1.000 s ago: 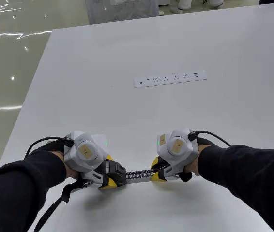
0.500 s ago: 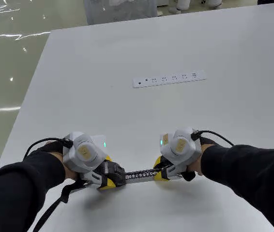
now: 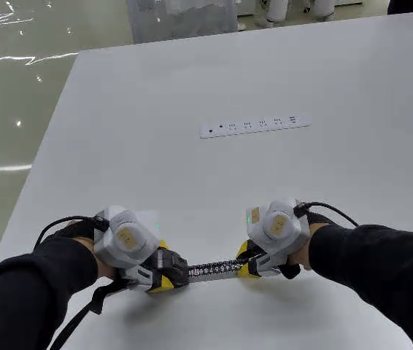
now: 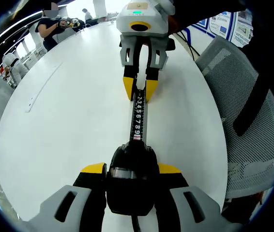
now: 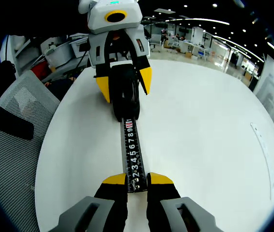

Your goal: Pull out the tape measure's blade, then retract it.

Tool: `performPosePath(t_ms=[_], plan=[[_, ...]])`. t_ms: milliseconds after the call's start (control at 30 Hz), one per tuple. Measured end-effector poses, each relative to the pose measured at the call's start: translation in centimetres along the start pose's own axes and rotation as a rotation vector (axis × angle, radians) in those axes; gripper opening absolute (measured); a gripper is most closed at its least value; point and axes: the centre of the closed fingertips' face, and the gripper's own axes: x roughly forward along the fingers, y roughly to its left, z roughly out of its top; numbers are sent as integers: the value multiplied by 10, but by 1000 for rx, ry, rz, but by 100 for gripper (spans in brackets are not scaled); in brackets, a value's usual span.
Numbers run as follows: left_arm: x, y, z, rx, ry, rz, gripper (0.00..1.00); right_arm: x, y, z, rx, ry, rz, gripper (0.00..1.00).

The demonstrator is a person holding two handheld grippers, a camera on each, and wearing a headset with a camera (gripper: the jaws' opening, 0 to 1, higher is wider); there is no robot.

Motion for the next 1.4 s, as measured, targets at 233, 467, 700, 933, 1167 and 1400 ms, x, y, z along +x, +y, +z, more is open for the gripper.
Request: performPosePath(t_ms=[233,467,700,933,1167,1400], plan=[[0,0,0,-3,0,2,33,-4,-1,-5,12,-5,-1,9],[0,1,0,-2,-2,2,33,-6,-1,-6,6,0,-2,9],[0,1,0,-4,-3,3,33,-9,-3,-9,7,1,-2,9],[0,0,0,-6,-5,5,33,-11,-4,-12,8,5,-5,10],[0,0,0,-4,-5,5,33,-11,-4,-13,7,6,-10,10],[0,1,0,-4,-6,6,33,-15,-4,-18,17,7,-10,10]])
